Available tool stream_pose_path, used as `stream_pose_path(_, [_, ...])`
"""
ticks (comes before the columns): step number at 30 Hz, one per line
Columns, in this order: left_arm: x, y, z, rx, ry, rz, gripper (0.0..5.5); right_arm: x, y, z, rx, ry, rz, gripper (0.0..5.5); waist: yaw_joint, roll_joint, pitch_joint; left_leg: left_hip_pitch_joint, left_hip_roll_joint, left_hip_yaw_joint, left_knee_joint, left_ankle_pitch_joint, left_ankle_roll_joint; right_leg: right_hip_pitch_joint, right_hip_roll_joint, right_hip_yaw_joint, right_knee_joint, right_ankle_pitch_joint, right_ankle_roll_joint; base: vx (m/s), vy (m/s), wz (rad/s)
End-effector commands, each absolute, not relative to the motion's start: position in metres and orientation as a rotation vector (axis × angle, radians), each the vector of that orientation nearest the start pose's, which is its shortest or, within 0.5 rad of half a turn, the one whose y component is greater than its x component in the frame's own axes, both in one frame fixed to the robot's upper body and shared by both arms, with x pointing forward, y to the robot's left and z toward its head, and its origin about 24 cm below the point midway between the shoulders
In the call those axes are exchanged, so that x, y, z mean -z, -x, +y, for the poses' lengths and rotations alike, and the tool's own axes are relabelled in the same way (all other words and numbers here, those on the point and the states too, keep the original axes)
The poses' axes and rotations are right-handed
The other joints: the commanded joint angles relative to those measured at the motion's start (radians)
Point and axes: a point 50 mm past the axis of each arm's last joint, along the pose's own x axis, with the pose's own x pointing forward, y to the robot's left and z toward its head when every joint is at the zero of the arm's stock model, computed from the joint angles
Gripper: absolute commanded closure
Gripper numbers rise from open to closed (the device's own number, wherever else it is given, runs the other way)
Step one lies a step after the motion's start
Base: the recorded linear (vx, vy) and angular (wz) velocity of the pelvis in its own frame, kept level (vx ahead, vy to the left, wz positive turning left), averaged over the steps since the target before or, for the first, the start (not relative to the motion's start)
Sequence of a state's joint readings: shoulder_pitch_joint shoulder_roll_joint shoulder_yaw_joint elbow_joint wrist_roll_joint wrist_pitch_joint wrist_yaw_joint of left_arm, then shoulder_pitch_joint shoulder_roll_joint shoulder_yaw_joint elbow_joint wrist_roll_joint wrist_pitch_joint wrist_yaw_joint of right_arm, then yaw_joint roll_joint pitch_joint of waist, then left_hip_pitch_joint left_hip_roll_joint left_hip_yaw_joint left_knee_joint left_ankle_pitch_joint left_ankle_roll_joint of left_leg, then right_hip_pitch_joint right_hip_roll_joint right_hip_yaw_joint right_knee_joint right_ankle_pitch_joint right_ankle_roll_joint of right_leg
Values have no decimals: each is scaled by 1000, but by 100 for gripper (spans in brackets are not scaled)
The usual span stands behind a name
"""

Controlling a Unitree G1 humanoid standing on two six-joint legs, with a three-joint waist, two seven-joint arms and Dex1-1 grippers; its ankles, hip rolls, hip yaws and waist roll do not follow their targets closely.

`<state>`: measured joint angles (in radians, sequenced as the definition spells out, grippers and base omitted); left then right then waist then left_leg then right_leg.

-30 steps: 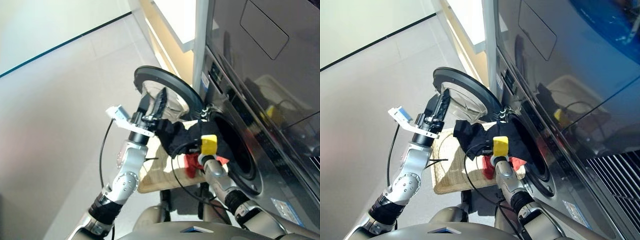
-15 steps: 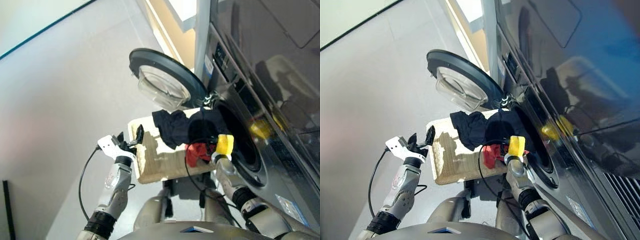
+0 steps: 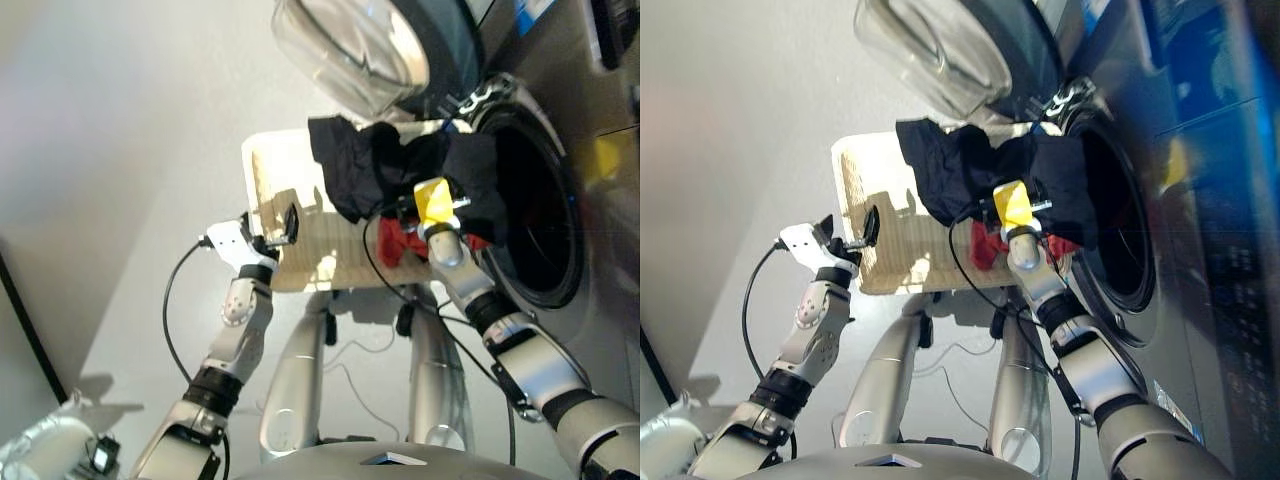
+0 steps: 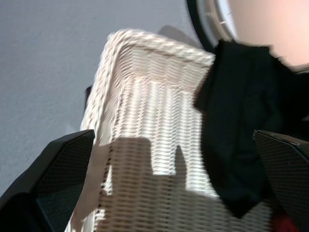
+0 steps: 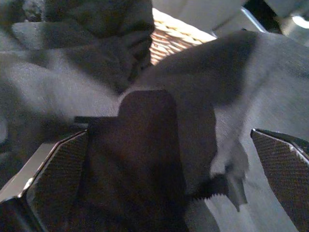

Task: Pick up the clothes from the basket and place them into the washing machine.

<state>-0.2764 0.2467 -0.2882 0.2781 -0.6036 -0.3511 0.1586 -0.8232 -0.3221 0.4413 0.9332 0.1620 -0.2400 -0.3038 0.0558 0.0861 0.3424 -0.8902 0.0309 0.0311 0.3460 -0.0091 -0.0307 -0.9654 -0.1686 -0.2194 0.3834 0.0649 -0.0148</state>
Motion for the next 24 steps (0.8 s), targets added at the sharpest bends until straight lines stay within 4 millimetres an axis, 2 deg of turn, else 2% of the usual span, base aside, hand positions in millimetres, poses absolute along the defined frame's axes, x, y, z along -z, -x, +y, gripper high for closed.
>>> stream_pose_path(1, [-92, -293, 156, 29, 287, -342, 0, -119, -394, -142, 42, 507, -175, 0, 17, -6, -35, -82, -3, -16, 73, -56, 29, -27, -5, 18, 104, -100, 87, 24, -14, 180])
stream_pose_path(3, [-92, -292, 155, 38, 285, -340, 0, -120, -400, -149, 92, 473, -120, 0, 30, -1, -38, -106, -6, -23, 70, -57, 30, -57, -5, 19, 122, -111, 86, 0, 0, 0])
stream_pose_path(8, [-83, -287, 154, 75, 267, -290, 0, -124, -410, -181, 228, 399, 29, 0, 63, 21, -49, -146, -18, -28, 68, -51, 31, -112, -8, 22, 147, -119, 84, 0, 0, 0])
stream_pose_path(9, [-79, -287, 153, 78, 271, -270, 0, -125, -410, -183, 238, 390, 36, 145, 66, 22, -52, -142, -19, -26, 62, -52, 32, -115, -7, 24, 149, -122, 84, 0, 0, 0])
stream_pose_path(10, [-76, -287, 153, 76, 276, -257, 0, -128, -411, -183, 249, 355, 29, 367, 65, 22, -53, -139, -19, -23, 59, -54, 34, -116, -8, 28, 149, -122, 83, 0, 0, 0])
stream_pose_path(11, [-75, -288, 151, 84, 275, -247, 0, -129, -411, -184, 256, 323, 19, 550, 65, 24, -54, -140, -21, -20, 59, -53, 34, -121, -8, 30, 153, -119, 85, 0, 0, 0])
stream_pose_path(15, [-69, -290, 150, 84, 283, -220, 0, -118, -405, -186, 258, 269, 6, 550, 55, 26, -61, -122, -24, -12, 52, -56, 36, -111, -5, 40, 146, -116, 84, 0, 0, 0])
stream_pose_path(16, [-67, -290, 151, 87, 285, -211, 0, -120, -405, -185, 256, 260, -13, 550, 50, 26, -64, -118, -25, -10, 51, -57, 36, -108, -3, 42, 143, -114, 84, 0, 0, 0])
stream_pose_path(20, [-62, -293, 150, 77, 305, -189, 0, -111, -396, -171, 199, 174, -77, 550, 23, 20, -75, -88, -20, 0, 22, -52, 33, -85, 4, 53, 111, -101, 84, 0, 0, 0])
stream_pose_path(24, [-55, -295, 152, 25, 313, -173, 0, -96, -374, -160, 165, 113, -155, 550, -12, 10, -69, -36, -15, 13, -18, -41, 27, -35, 14, 57, 57, -79, 87, 0, 0, 0])
